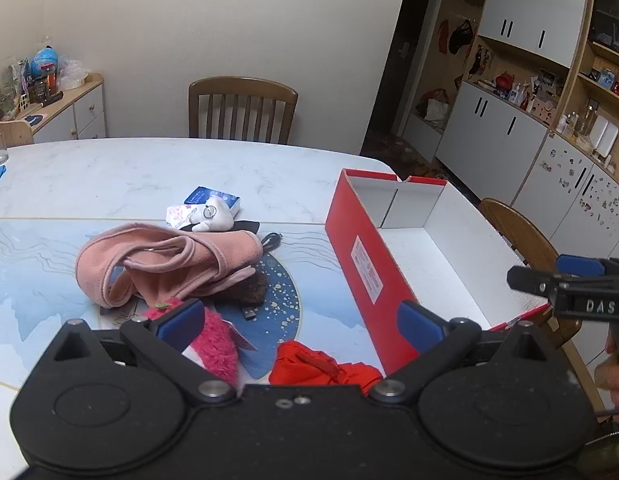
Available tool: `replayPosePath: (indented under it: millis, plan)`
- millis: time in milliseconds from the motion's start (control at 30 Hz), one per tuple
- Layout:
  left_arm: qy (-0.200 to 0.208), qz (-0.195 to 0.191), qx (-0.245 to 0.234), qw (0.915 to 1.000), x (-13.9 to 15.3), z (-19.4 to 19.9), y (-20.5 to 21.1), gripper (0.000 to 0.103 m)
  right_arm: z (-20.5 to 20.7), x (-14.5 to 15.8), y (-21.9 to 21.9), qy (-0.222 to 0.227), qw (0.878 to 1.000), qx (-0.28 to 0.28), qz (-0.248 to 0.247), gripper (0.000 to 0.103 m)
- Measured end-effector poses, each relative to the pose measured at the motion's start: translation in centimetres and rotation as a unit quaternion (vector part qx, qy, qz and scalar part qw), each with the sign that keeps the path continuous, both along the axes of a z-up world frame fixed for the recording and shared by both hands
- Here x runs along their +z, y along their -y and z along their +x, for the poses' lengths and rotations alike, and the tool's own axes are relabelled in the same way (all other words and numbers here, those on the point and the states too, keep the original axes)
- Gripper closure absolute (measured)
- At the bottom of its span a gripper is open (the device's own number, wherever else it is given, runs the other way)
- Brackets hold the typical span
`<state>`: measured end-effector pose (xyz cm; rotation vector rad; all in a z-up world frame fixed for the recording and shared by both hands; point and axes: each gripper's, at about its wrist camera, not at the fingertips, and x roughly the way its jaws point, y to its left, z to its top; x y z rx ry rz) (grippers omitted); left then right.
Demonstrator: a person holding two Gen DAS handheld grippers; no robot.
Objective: Organize objects
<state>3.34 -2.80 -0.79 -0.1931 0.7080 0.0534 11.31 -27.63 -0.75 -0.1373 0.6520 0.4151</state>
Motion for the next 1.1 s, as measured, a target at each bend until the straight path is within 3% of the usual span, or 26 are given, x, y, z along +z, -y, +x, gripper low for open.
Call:
replayPosePath:
  millis: [167, 367, 633, 800, 933, 1100]
  plan:
    - [-0.016, -0.002, 0.017, 0.9997, -0.8, 0.7, -0.2, 0.001, 2.1, -0.4, 1.6, -0.006, 1.000, -0.014, 0.000, 0.004]
    - [-0.037, -0.001, 0.039, 0.9986, -1.8, 1.3, -0.3, 0.001, 4.7, -1.5, 3.3, -0.016, 0.999, -0.025, -0.022, 0.016]
    - [-0.072, 0.002, -0.020, 0.9972, -3.2, 2.4, 3.0, 0.001, 7.6, -3.2, 5.3, -0.044, 0.997, -0.033, -0.045, 0.029]
    - [-0.096, 0.004, -0.070, 0.9930, -4.3, 3.2, 5.1, 0.001, 9.1, -4.1, 6.5, -0.061, 0.996, -0.036, -0.053, 0.046]
    - [-0.126, -0.002, -0.096, 0.9874, -5.8, 4.0, 6.2, 0.001, 9.9, -4.9, 6.9, -0.073, 0.995, -0.028, -0.064, 0.070]
    - [-0.176, -0.025, -0.116, 0.9772, -8.5, 5.1, 6.9, 0.001, 10.5, -5.6, 7.2, -0.087, 0.994, -0.012, -0.062, 0.079]
